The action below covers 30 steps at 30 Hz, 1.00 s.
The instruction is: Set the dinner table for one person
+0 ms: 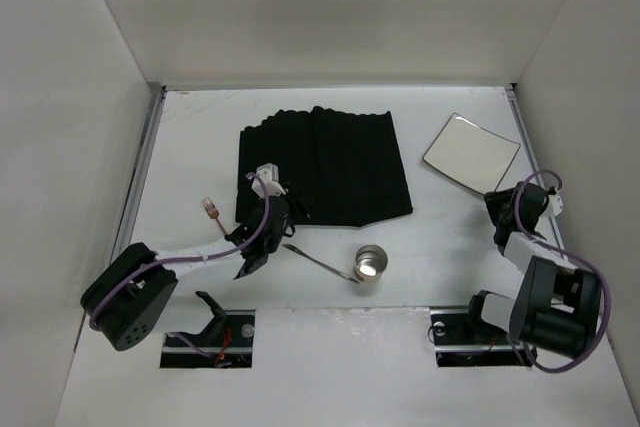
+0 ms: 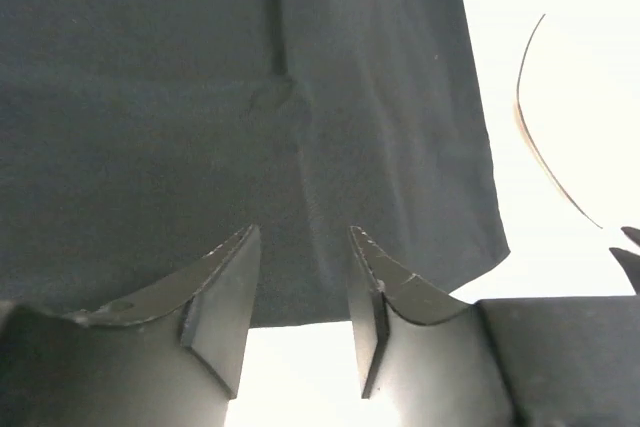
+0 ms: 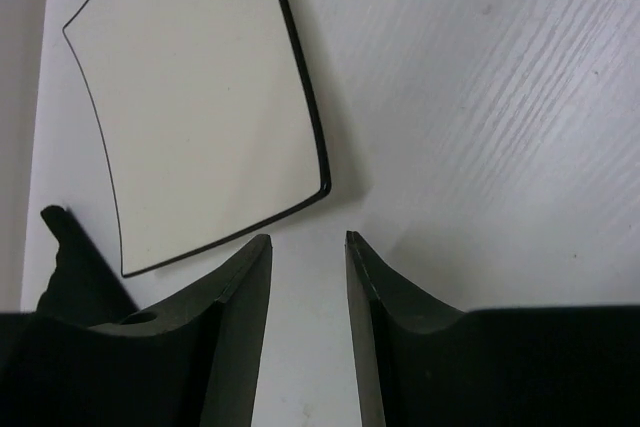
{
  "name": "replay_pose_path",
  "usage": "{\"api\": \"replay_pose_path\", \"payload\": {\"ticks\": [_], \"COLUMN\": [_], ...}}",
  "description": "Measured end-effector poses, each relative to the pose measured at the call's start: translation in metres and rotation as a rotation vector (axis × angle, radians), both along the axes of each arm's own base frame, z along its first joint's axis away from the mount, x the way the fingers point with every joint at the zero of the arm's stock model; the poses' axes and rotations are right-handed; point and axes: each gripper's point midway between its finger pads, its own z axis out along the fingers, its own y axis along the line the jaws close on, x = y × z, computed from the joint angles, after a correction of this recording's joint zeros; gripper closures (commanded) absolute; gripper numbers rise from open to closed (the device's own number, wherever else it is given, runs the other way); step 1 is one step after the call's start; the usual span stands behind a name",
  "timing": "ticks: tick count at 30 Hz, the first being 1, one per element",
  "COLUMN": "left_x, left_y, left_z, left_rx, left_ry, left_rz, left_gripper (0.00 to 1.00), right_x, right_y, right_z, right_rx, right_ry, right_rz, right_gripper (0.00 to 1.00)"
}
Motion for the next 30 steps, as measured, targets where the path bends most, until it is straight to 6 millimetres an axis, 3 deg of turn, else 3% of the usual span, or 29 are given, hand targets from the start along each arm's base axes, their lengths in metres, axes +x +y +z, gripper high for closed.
{"api": "replay_pose_path", "payload": {"ticks": [4, 9, 22, 30], "left_x": [0.001, 0.003, 0.010, 0.010], "left_y": [-0.005, -0.010, -0.010, -0.008], "left_z": [-0.009, -0.004, 0.007, 0.008], "left_rx": [0.013, -0.004, -0.035, -0.045], "left_ry": [0.007, -0.014, -0.054, -0.067], "left_rz": [-0.020, -0.034, -0.027, -0.025], "left_gripper": [0.59, 0.57, 0.56, 0.56], "right_x": [0.006, 0.014, 0.044, 0.045], "right_y": [-0.009, -0.010, -0.020, -0.025], "right_z": [-0.016, -0.029, -0.030, -0.034], "right_rx": [0.051, 0.098, 0.162, 0.190], "right_ry": [0.000, -0.010, -0.096, -0.107], "right_rz": [-0.009, -0.007, -0.054, -0.119], "right_gripper": [0.54, 0.55, 0.60, 0.79]}}
